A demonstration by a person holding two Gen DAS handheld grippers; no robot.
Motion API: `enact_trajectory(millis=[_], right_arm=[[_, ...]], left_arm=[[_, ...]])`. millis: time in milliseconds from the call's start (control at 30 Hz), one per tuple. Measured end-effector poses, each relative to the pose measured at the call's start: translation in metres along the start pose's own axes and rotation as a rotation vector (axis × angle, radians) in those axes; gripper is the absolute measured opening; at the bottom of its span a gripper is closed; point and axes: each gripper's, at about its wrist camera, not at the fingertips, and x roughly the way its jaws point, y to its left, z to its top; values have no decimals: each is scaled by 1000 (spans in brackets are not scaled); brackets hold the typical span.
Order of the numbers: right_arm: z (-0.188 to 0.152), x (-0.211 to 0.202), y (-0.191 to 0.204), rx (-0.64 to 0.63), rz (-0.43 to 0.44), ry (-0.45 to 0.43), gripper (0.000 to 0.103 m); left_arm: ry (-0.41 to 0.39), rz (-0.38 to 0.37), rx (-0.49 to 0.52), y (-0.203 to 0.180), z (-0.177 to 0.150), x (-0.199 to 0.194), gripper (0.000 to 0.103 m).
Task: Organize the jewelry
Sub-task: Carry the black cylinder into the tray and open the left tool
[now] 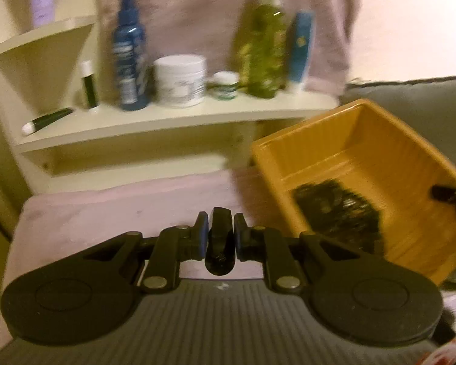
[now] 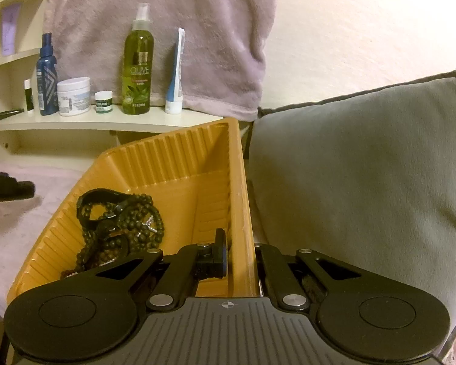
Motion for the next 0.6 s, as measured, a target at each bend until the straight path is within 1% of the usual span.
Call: enact_trajectory(millis=[167,400,500,600], right_arm=[[1,0,0,2,2,-2,4],[0,-1,0,4,4,-3,4],[0,-1,0,7,6,-3,4],[0,-1,0,12,8,-3,4]], left_arm=[[-20,-93,30,-29,10,-6,15],[-27,-227,67,-65,15,-8,15],[-26,-299,83,-77,17,-8,15],[-23,-373,122,-90,16,-6,15]])
